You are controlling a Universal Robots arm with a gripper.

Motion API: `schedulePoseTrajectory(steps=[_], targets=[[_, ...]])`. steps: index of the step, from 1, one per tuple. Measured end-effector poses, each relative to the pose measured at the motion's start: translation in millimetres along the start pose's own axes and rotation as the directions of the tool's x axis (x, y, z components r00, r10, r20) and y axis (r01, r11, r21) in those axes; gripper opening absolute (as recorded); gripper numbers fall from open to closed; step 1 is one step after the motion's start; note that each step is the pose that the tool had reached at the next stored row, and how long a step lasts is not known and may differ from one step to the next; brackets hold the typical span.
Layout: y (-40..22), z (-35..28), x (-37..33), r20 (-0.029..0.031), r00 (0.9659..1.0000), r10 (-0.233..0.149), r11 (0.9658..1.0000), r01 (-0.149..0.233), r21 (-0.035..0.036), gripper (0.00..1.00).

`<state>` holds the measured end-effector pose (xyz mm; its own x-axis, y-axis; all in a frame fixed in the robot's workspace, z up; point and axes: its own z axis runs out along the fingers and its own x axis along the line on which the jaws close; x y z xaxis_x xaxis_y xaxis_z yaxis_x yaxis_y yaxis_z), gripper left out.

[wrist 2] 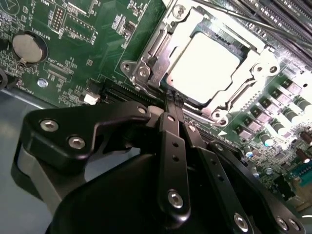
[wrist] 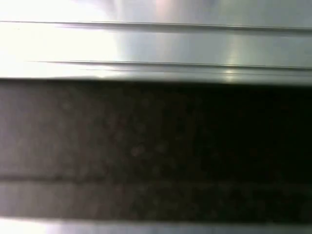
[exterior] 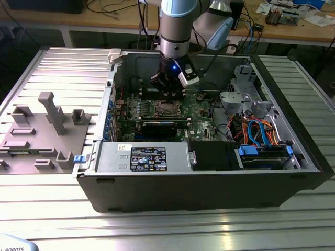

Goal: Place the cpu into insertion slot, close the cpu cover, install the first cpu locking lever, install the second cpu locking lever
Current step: 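Install the first cpu locking lever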

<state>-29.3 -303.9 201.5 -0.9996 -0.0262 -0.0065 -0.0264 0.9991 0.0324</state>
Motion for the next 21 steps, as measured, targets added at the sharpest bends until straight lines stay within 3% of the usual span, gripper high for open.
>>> schedulePoseTrajectory(steps=[6,21], targets=[[2.6,-2.6,-0.5,-0.0002,0.9999,-0.01,0.9999,0.01,-0.0002,0.11],[1.0,-3.1,-3.4,-0.002,0.9999,-0.013,0.9999,0.013,0.0003,0.11]])
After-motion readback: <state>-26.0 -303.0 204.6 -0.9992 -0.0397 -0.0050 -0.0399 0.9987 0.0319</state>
